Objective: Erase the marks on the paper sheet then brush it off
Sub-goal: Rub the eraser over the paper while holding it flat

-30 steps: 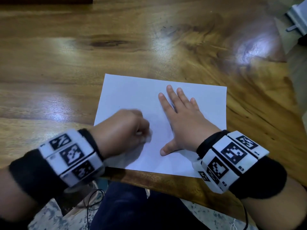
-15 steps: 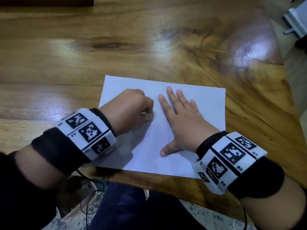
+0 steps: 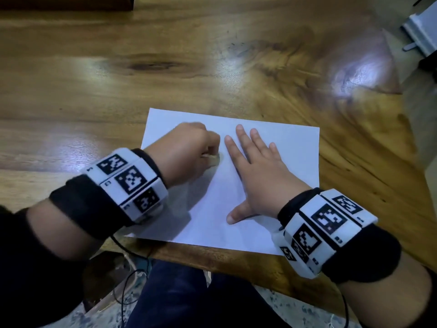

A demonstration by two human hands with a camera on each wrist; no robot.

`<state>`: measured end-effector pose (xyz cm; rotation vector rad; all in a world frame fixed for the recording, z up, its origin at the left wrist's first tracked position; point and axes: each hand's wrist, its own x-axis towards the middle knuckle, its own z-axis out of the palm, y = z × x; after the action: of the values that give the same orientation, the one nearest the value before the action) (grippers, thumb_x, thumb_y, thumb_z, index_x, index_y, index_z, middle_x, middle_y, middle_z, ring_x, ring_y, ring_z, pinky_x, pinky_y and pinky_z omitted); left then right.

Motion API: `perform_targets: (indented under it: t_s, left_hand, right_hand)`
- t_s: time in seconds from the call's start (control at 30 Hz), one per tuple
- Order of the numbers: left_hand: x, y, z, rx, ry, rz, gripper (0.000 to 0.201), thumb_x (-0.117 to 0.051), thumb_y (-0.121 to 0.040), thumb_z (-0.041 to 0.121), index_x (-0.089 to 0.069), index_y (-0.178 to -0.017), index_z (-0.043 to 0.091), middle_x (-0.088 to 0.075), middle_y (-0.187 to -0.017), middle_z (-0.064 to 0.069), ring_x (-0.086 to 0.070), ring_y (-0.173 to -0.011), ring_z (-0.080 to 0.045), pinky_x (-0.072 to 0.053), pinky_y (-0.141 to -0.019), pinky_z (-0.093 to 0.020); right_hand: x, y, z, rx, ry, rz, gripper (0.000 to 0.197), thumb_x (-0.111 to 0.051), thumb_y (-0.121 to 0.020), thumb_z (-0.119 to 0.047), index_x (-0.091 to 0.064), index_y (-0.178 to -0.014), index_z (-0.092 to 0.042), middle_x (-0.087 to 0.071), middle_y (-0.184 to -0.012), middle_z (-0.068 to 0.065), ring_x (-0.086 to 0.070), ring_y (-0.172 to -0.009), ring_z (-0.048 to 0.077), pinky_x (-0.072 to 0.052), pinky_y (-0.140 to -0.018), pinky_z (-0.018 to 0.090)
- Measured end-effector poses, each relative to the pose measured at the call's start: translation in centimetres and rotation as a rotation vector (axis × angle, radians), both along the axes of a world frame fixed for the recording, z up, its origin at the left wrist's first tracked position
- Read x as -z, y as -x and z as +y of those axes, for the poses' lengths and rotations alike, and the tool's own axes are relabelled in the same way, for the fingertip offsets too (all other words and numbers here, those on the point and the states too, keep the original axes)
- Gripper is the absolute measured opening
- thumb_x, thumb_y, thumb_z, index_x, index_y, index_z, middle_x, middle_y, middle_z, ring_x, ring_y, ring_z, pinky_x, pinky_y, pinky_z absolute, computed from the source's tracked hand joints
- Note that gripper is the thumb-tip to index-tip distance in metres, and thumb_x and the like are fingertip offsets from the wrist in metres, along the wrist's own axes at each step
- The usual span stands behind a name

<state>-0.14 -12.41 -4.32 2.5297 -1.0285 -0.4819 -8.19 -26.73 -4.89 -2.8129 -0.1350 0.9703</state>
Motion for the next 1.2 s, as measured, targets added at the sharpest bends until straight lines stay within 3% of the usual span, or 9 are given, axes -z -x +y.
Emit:
perform_targets:
  t_s: [0.1,0.2,0.37,0.5,0.63,0.8,0.93,1.07,1.2]
  left_hand:
    - [-0.1,2.7,1.0,0.14,0.025,0.095,0.013,-0.057,-0.076,0.018,-0.058,-0.066,0.01,-0.05,-0.072,-0.007,-0.052,-0.067,-0.03,-0.035,-0.061,-0.03]
    - [-0.6,3.8,1.7,0.251,-0.085,0.224,0.014,-0.058,-0.077,0.025,-0.065,-0.073,0.013,-0.056,-0.078,-0.006,-0.054,-0.07,-0.023,-0.041,-0.066,-0.03]
    - [-0.2,-0.1,-0.7,0.01,-0.005,0.008,0.008,-0.055,-0.079,0.015,-0.061,-0.079,0.01,-0.05,-0.078,-0.008,-0.05,-0.073,-0.029,-0.031,-0.064,-0.027]
    - [0.2,3.1,1.2,0.108,0.044,0.072,0.014,-0.06,-0.076,0.011,-0.055,-0.064,0.016,-0.044,-0.072,-0.002,-0.046,-0.063,-0.023,-0.033,-0.06,-0.028]
    - [-0.6,4.1,2.2,0.179,-0.05,0.258,0.011,-0.058,-0.077,0.025,-0.063,-0.073,0.016,-0.048,-0.075,0.0,-0.051,-0.069,-0.018,-0.036,-0.063,-0.024]
    - [-0.2,0.1,-1.0,-0.005,-0.021,0.027,0.005,-0.055,-0.079,0.013,-0.059,-0.08,0.011,-0.044,-0.078,-0.005,-0.045,-0.074,-0.026,-0.025,-0.063,-0.027]
    - [0.1,2.8,1.1,0.121,0.053,0.092,0.011,-0.058,-0.075,0.008,-0.056,-0.067,0.014,-0.043,-0.073,-0.004,-0.048,-0.066,-0.025,-0.035,-0.061,-0.03]
    - [-0.7,4.4,2.3,0.239,-0.047,0.277,0.011,-0.056,-0.08,0.022,-0.063,-0.073,0.016,-0.049,-0.076,-0.003,-0.051,-0.069,-0.021,-0.037,-0.065,-0.027]
    - [-0.4,0.8,-0.1,0.06,-0.021,0.047,0.012,-0.052,-0.08,0.018,-0.059,-0.076,0.009,-0.048,-0.076,-0.007,-0.052,-0.075,-0.03,-0.033,-0.064,-0.029]
  right_hand:
    - [0.0,0.0,-0.1,0.004,-0.009,-0.004,0.143,-0.076,-0.058,-0.063,0.029,-0.144,-0.02,0.042,-0.148,0.004,0.034,-0.138,0.025,0.015,-0.113,0.044]
    - [0.0,0.0,-0.1,0.003,-0.012,-0.004,0.143,-0.076,-0.058,-0.063,0.029,-0.144,-0.02,0.042,-0.147,0.004,0.034,-0.138,0.025,0.014,-0.113,0.044]
    - [0.1,0.0,0.0,0.006,-0.008,-0.015,0.143,-0.077,-0.058,-0.062,0.029,-0.144,-0.021,0.042,-0.148,0.003,0.034,-0.138,0.025,0.014,-0.113,0.044]
    - [0.0,0.1,-0.1,0.007,-0.019,-0.016,0.142,-0.077,-0.059,-0.062,0.029,-0.144,-0.02,0.042,-0.148,0.003,0.034,-0.138,0.024,0.015,-0.112,0.044]
    - [0.0,0.1,0.0,0.003,-0.013,-0.015,0.142,-0.076,-0.06,-0.062,0.03,-0.144,-0.019,0.043,-0.147,0.004,0.035,-0.138,0.025,0.015,-0.113,0.044]
    - [0.0,0.0,0.0,-0.005,0.012,-0.018,0.142,-0.076,-0.059,-0.063,0.03,-0.143,-0.02,0.042,-0.148,0.004,0.034,-0.138,0.025,0.014,-0.113,0.044]
    - [0.0,0.0,-0.1,0.005,-0.005,-0.018,0.142,-0.077,-0.059,-0.062,0.028,-0.144,-0.02,0.041,-0.148,0.003,0.034,-0.138,0.025,0.015,-0.112,0.043]
    - [-0.1,0.1,0.0,0.001,-0.004,-0.007,0.141,-0.076,-0.06,-0.062,0.029,-0.144,-0.019,0.042,-0.147,0.004,0.035,-0.138,0.025,0.014,-0.113,0.045]
    - [0.0,0.1,0.0,-0.002,0.007,-0.013,0.143,-0.076,-0.059,-0.064,0.03,-0.143,-0.02,0.042,-0.148,0.004,0.034,-0.138,0.025,0.014,-0.113,0.044]
